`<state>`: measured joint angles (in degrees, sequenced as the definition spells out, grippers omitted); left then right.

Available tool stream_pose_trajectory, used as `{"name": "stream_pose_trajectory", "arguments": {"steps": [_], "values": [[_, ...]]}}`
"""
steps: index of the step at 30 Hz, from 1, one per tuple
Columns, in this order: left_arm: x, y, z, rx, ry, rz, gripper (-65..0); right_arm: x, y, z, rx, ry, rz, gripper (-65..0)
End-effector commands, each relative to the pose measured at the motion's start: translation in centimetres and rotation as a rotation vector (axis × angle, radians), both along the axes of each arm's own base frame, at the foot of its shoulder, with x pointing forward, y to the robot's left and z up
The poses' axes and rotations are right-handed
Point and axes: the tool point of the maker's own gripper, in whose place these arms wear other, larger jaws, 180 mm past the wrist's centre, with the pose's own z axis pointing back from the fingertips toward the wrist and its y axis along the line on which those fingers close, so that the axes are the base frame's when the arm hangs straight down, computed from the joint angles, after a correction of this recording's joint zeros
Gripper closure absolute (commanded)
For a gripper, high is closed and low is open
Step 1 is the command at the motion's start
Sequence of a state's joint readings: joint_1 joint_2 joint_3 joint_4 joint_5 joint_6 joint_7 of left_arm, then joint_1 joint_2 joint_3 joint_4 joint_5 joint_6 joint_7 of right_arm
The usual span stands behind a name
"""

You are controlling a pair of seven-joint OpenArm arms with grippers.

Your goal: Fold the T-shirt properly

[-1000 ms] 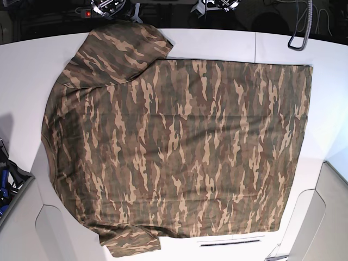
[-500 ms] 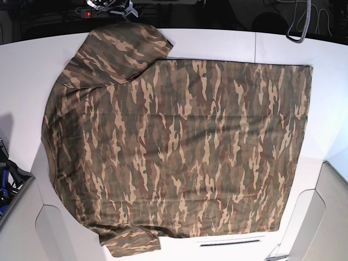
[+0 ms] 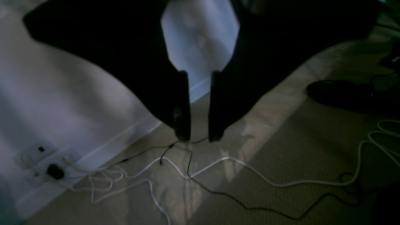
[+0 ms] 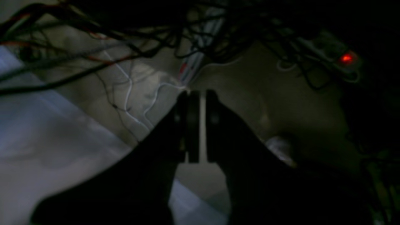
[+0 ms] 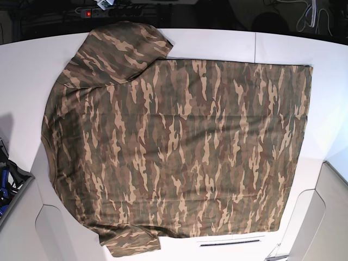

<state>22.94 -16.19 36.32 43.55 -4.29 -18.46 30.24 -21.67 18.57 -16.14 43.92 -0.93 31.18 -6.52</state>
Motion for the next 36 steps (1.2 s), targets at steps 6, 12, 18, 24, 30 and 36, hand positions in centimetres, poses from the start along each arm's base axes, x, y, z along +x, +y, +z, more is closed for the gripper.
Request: {"name": "stream_pose_trajectory", "arguments": {"steps": [6, 12, 18, 24, 30, 36], "values": [[-0.6, 1.1, 2.1, -0.013, -0.031, 0.022, -13.6, 0.4, -0.8, 4.2, 0.08, -0.076, -0.032, -4.3], [2.3, 1.1, 5.0, -0.054, -0.138, 0.175, -13.6, 1.5, 0.1, 8.6, 0.138, -0.116, -0.037, -4.3], [5.5, 1.8, 9.4, -0.104, -0.226, 0.325, -13.6, 5.0, 0.7, 13.0, 0.173, -0.14, -0.127, -4.3], [9.9, 4.7, 14.6, -0.08, -0.399, 0.431, -13.6, 10.1, -1.0, 16.6, 0.196, -0.222, -0.242, -4.3], [14.6, 7.7, 19.5, -0.085, -0.56, 0.501, -18.6, 14.5, -4.5, 19.0, 0.198, -0.345, -0.409, -4.3], [18.1, 11.8, 23.1, -0.04, -0.727, 0.588, -18.8, 17.9, -6.7, 20.3, 0.183, -0.448, -0.497, -4.3]]}}
